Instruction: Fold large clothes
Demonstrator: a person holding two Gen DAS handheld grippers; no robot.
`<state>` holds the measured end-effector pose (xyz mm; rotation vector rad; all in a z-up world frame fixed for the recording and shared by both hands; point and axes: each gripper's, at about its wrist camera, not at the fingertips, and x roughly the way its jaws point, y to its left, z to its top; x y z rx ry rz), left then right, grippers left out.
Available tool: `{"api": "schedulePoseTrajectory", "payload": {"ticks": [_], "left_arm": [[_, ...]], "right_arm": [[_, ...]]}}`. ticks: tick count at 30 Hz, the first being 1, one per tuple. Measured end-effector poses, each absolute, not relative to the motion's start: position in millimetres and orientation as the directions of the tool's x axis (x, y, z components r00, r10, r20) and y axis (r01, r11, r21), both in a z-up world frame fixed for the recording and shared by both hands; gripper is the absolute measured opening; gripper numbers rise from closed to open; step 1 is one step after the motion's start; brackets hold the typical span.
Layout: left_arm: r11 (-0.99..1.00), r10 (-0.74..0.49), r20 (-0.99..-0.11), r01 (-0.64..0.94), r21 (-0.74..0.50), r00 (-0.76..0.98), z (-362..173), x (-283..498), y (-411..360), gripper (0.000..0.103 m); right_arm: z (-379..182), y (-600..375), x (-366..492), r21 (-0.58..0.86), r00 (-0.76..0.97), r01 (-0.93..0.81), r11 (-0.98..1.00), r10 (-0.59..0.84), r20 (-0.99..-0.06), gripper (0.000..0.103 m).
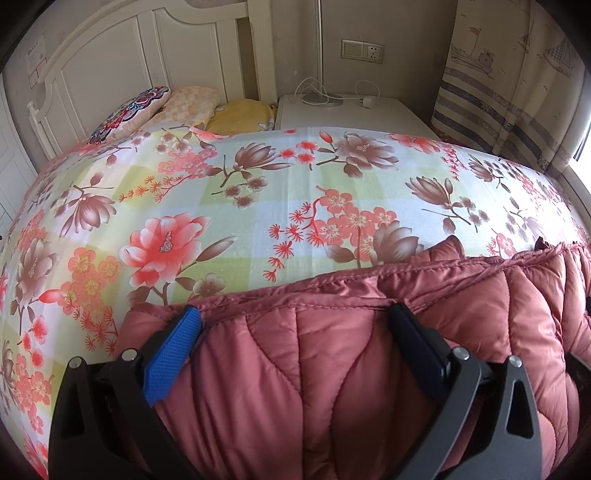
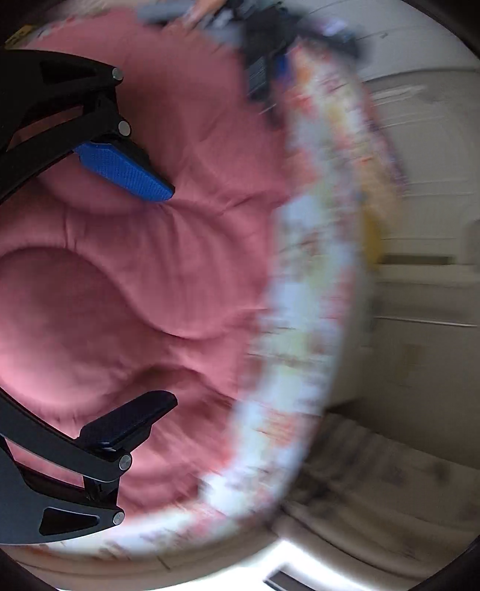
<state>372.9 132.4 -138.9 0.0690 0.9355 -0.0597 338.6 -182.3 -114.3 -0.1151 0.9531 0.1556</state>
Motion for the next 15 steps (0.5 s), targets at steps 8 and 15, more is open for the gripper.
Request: {"api": "schedulePoseTrajectory", "payload": {"ticks": [8, 15], "left_arm": [[0.996, -0.015, -0.806, 0.081, 0.041, 0.592, -138, 373, 131, 0.101], [0.996, -0.012, -0.806, 0.08, 0.045, 0.592, -138, 373, 131, 0.101]], "right_arm": [[-122, -193, 340, 0.057, 0.586, -0.167, 0.984, 0.146, -0.797, 0.098], [-85, -221, 307, -0.009, 0.671, -0.049, 0.999, 0.027, -0.741, 0.098]]}}
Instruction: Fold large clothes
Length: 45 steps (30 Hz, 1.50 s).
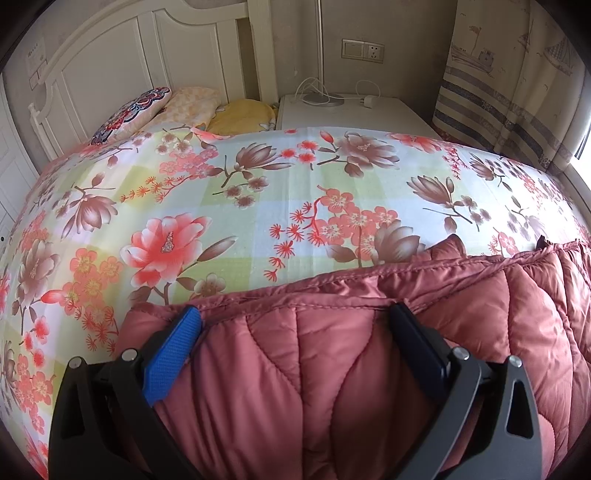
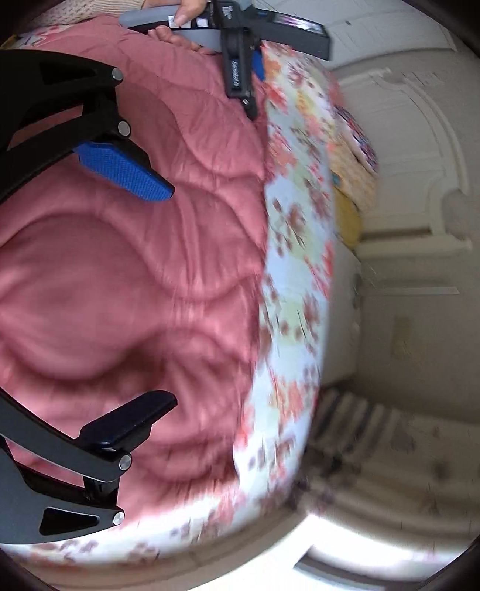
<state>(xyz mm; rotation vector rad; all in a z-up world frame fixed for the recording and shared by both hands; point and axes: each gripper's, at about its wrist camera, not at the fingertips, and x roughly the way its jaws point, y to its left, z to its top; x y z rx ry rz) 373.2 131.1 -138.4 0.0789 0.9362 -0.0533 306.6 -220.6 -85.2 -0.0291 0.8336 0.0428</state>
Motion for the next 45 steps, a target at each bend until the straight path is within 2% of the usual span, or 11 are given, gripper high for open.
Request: {"api": "schedulePoseTrajectory", "payload": {"ticks": [5, 8, 18, 25, 28, 31, 32, 35, 37, 41, 45], "left_arm": [[0.996, -0.007, -0.805, 0.08, 0.05, 0.593, -138, 373, 131, 0.101], [0.995, 0.004, -0.804, 0.074, 0.06, 0.595, -139, 373, 130, 0.101], [0.994, 0.052, -0.806, 0.046, 0.098, 0.59, -131, 368, 130, 0.101], [0.993, 0.082, -0.664, -0.001, 0.121, 0.743, -79, 265, 155, 0.101], [0.99, 0.114, -0.746, -0.008, 0.144, 0.656, -119, 264, 165, 0.101], [0.998, 0.049, -0.763, -0.01, 0.055, 0.645, -131, 265, 176, 0.101], [0.998, 0.056, -0.769, -0.016, 0.059, 0.636, -127, 267, 176, 0.101], [0.989, 0.145, -0.718, -0.078, 0.126, 0.681, -103, 256, 169, 0.1], [0.994, 0.097, -0.674, -0.033, 0.106, 0.732, -82, 245, 157, 0.101], [0.988, 0.004, -0.61, 0.091, 0.126, 0.792, -57, 242, 109, 0.101], [0.964, -0.049, -0.608, 0.197, 0.178, 0.792, -61, 264, 52, 0.101]], "right_arm": [[-103, -284, 293, 0.007, 0.629, 0.113, 0.994, -0.066, -0.774, 0.098], [-117, -297, 295, 0.09, 0.648, 0.108, 0.99, -0.001, -0.762, 0.099], [-119, -294, 297, 0.06, 0.645, 0.095, 0.994, -0.016, -0.764, 0.099], [-76, -295, 256, 0.106, 0.722, 0.069, 0.992, 0.024, -0.692, 0.098], [-75, -298, 233, 0.072, 0.723, 0.031, 0.997, 0.027, -0.69, 0.098], [-115, -308, 239, 0.067, 0.623, 0.055, 0.996, 0.018, -0.782, 0.099], [-126, -316, 238, 0.144, 0.613, 0.063, 0.988, 0.075, -0.786, 0.099], [-118, -329, 230, 0.191, 0.625, 0.119, 0.974, 0.077, -0.777, 0.098], [-99, -333, 209, 0.174, 0.672, 0.13, 0.976, 0.042, -0.739, 0.098], [-66, -346, 153, 0.286, 0.734, 0.006, 0.958, 0.19, -0.652, 0.098], [-80, -344, 114, 0.449, 0.641, -0.058, 0.891, 0.379, -0.668, 0.097]]}}
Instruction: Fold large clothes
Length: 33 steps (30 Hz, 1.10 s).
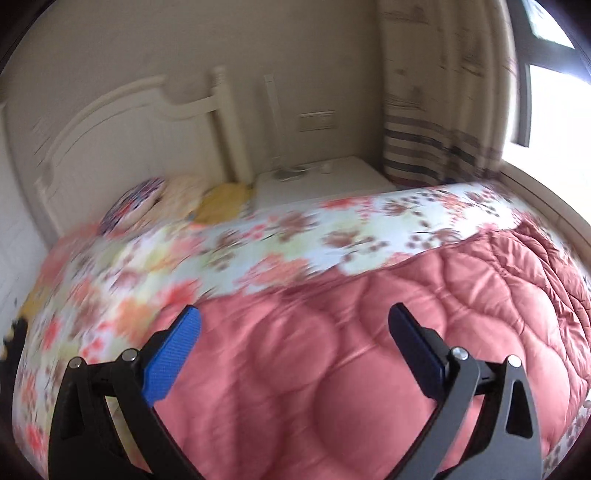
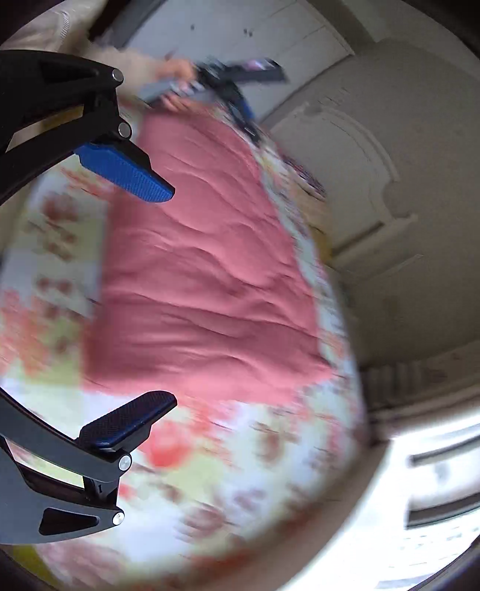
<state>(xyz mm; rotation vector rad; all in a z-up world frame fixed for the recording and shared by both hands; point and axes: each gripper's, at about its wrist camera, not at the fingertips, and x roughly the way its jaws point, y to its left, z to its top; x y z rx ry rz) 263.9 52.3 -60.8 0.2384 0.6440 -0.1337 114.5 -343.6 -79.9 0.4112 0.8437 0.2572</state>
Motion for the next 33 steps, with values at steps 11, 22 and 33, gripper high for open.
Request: {"api": "schedulePoseTrajectory", "payload": {"ticks": [11, 22, 33], "left_arm": [[0.983, -0.098, -0.767, 0.182, 0.024, 0.634, -133, 321, 47, 0.101], [0.995, -0.069, -0.769, 0.102, -0.005, 0.636, -134, 329, 63, 0.101], [0.975, -0.092, -0.701, 0.208, 0.083, 0.708, -115, 325, -24, 0.101]], "right_arm": [[-146, -290, 138, 0.636, 0.603, 0.071, 0.769, 0.474, -0.641, 0.09], [-155, -282, 211, 0.722, 0.805, 0.193, 0.664, 0.314, -0.503, 0.052], [-88, -285, 162, 0.522, 0.92, 0.005, 0.853, 0.201, -0.337, 0.031]]}}
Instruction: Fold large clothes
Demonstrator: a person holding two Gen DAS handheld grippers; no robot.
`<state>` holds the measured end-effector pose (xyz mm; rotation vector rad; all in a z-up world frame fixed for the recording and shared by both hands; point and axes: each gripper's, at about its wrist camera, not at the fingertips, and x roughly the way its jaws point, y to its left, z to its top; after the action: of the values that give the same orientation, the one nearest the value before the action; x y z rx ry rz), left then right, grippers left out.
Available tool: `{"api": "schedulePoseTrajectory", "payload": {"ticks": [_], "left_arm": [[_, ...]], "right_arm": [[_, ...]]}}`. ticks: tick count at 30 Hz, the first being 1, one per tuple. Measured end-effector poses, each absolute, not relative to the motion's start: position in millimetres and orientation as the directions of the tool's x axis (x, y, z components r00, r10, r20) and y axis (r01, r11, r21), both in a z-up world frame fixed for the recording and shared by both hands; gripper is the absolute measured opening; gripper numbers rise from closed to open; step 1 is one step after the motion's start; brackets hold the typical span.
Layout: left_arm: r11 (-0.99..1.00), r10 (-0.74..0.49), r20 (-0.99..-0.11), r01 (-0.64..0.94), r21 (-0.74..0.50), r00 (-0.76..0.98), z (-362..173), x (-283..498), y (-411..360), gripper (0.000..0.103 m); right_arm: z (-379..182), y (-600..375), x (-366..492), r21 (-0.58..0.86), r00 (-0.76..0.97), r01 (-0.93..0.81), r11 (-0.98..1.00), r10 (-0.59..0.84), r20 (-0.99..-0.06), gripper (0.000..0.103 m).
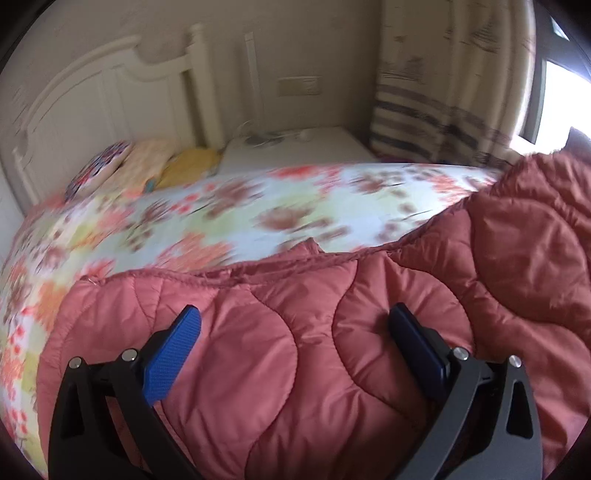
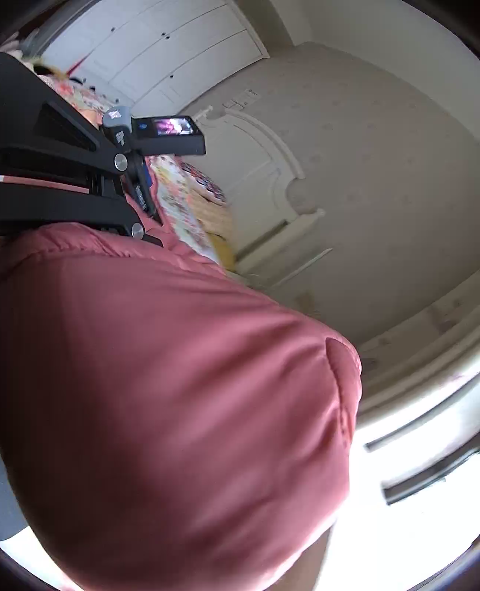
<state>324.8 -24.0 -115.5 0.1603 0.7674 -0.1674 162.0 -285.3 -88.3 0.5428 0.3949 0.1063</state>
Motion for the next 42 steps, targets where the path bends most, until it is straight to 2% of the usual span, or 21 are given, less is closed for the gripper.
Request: {"api": "schedulePoseTrajectory", "payload": {"ticks": [3, 5, 9, 12, 16, 19, 21, 23, 25, 28, 31, 33, 37, 39, 42], "left_arm": [[0.954, -0.084, -0.688, 0.258, 0.154, 0.721, -119, 334, -74, 0.101], [0.927, -0.038, -0.669, 0.276, 0.253, 0.742, -121, 334, -108, 0.101], [0.863, 0.052, -0.562, 0.246, 0.441, 0.826, -121, 316, -146, 0.101], [0.842, 0.111, -0.485, 0.177, 0.51, 0.867, -121, 305, -150, 0.101], [0.827, 0.164, -0.423, 0.11, 0.552, 0.891, -117, 296, -149, 0.101], [0.888, 0.129, -0.485, 0.117, 0.445, 0.865, -95, 287, -123, 0.101], [0.936, 0.046, -0.528, 0.149, 0.32, 0.848, -75, 269, -92, 0.101], [0.95, -0.045, -0.535, 0.202, 0.239, 0.844, -66, 250, -71, 0.101], [0.946, -0.089, -0.545, 0.243, 0.216, 0.834, -71, 235, -65, 0.101], [0.895, -0.178, -0.643, 0.395, 0.209, 0.745, -106, 225, -79, 0.099], [0.894, -0.217, -0.646, 0.415, 0.17, 0.732, -106, 225, -62, 0.099], [0.929, -0.237, -0.603, 0.359, 0.088, 0.762, -83, 225, -19, 0.099], [0.991, -0.13, -0.503, 0.101, -0.084, 0.854, -40, 232, 101, 0.099], [0.981, -0.071, -0.484, -0.026, -0.191, 0.872, -29, 236, 163, 0.099], [0.95, -0.013, -0.482, -0.139, -0.279, 0.876, -25, 234, 227, 0.099]], "right_arm": [[-73, -300, 147, 0.468, 0.937, 0.037, 0.883, 0.132, -0.323, 0.031], [-65, -303, 141, 0.397, 0.94, 0.087, 0.914, 0.057, -0.338, 0.031], [-65, -309, 139, 0.346, 0.915, 0.192, 0.918, -0.04, -0.4, 0.032], [-69, -309, 145, 0.33, 0.898, 0.234, 0.915, -0.073, -0.435, 0.032], [-53, -279, 154, 0.242, 0.898, 0.25, 0.938, -0.131, -0.421, 0.032], [-45, -252, 164, 0.143, 0.899, 0.264, 0.954, -0.189, -0.394, 0.032], [-36, -243, 167, 0.106, 0.901, 0.27, 0.957, -0.212, -0.378, 0.032], [-37, -240, 167, 0.077, 0.897, 0.28, 0.957, -0.232, -0.376, 0.032], [-34, -237, 171, 0.056, 0.889, 0.295, 0.954, -0.252, -0.382, 0.032], [-35, -224, 176, 0.027, 0.885, 0.306, 0.952, -0.274, -0.377, 0.032], [-35, -211, 173, -0.032, 0.884, 0.279, 0.96, -0.27, -0.382, 0.032], [-35, -193, 175, -0.117, 0.882, 0.278, 0.953, -0.301, -0.362, 0.032], [-30, -157, 181, -0.295, 0.874, 0.279, 0.914, -0.369, -0.317, 0.032], [-35, -124, 189, -0.427, 0.87, 0.251, 0.869, -0.395, -0.295, 0.032], [-58, -63, 208, -0.631, 0.88, 0.15, 0.761, -0.394, -0.264, 0.034]]}}
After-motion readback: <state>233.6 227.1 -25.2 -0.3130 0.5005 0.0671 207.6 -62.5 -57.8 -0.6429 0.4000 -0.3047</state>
